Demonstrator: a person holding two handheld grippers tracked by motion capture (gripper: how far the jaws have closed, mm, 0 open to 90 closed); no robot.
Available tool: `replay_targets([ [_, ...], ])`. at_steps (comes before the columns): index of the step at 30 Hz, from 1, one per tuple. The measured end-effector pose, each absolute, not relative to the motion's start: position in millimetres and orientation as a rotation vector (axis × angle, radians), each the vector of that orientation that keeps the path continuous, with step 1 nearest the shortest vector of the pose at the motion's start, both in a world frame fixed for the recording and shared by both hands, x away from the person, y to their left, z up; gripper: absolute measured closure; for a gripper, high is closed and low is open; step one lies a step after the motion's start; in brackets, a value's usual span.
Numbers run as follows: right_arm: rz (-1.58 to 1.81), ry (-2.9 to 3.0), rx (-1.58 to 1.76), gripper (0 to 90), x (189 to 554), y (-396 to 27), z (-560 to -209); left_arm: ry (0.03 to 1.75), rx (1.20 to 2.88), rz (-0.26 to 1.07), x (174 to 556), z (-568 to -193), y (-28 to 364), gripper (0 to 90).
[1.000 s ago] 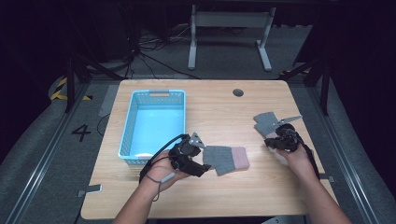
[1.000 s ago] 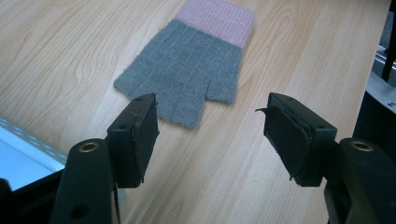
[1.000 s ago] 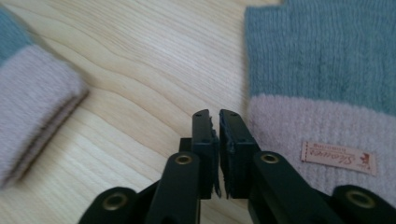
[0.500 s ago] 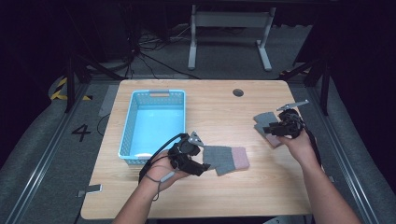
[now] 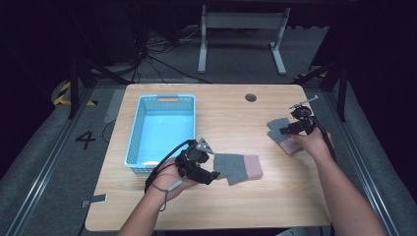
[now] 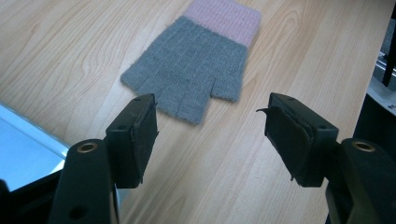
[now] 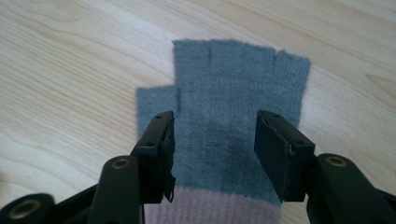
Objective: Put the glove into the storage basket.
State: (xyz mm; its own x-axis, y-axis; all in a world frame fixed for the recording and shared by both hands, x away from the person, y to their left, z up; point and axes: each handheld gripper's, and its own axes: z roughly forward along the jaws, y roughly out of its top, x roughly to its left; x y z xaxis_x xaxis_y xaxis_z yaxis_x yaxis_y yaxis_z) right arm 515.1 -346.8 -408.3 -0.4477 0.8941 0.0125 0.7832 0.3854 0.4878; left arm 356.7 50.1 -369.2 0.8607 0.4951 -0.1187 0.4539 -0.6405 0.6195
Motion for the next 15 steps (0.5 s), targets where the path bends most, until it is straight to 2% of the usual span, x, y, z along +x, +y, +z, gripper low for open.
replay_targets([
  [10, 0.582, 2.427, 1.516, 46.6, 521.1, -348.8, -420.7, 0.684, 2.366, 0.087, 356.4, -369.0, 50.5, 34.7],
  [15, 0.533, 2.423, 1.517, 49.4, 519.8, -343.4, -425.8, 0.67, 2.377, 0.096, 354.6, -368.3, 48.3, 34.6],
])
